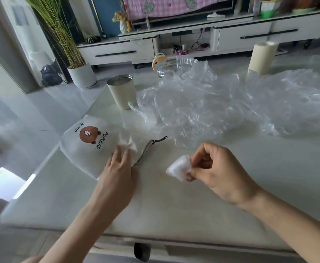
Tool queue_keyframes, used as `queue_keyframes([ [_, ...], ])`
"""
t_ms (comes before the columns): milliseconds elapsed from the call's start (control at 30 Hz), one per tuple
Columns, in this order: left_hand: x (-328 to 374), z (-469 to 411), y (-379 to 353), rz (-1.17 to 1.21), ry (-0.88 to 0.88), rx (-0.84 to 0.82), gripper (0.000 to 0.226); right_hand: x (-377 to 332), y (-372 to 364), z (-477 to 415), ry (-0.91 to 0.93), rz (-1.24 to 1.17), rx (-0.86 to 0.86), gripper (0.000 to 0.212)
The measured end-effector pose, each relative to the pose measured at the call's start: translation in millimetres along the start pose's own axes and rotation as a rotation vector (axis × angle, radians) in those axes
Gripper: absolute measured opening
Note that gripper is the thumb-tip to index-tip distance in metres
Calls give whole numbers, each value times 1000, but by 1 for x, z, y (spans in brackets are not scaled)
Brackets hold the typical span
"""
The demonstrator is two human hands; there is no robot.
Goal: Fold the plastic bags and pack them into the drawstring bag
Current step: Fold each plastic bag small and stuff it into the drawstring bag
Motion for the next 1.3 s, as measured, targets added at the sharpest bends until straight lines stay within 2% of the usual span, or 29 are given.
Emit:
queue_keyframes([
  [133,-2,-1,4,-37,-38,-52,25,1,-5,-5,-4,-45,8,31],
  [234,-8,1,8,-129,-33,-137,22,0,-10,-5,5,-59,-11,32],
  [300,-9,3,14,-164,11,-129,22,-2,-13,-3,28,-53,-20,28],
  [367,0,5,23,-223,60,-64,13,-4,-15,-1,55,-32,-27,21],
  [467,23,14,41,-260,67,149,15,-12,-15,4,111,-36,-30,10],
  [567,46,27,52,-222,-38,351,19,-25,-9,12,243,-27,64,13],
  [634,61,37,54,-161,-110,443,24,-36,-9,23,389,78,127,12],
  [701,77,47,54,-113,-178,495,33,-44,-15,32,540,215,176,19],
  [767,92,55,51,-81,-263,496,36,-46,-19,35,591,246,206,19],
  [868,109,66,45,-77,-354,485,34,-45,-20,38,602,106,231,14],
  [934,116,71,37,-99,-423,465,40,-41,-19,35,558,96,296,33],
  [1001,119,73,26,-130,-493,430,45,-31,-20,27,390,198,310,43],
  [1101,107,65,2,-111,-521,356,50,-15,-23,8,207,425,148,27],
  [1201,89,52,-17,-220,-496,234,56,-6,-27,-6,162,538,-86,40],
  [1301,64,41,-18,-263,-414,168,49,-16,-10,-15,191,487,-19,35],
])
Point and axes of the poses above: each hand's wrist, its own z-axis away from the middle knuckle, its own y-axis out of the back of the hand, x = y × z, the point moved 6 cm from there along -z, towards the middle knuckle, and after that the axes turned 11 degrees about -y, right-handed, at the moved point
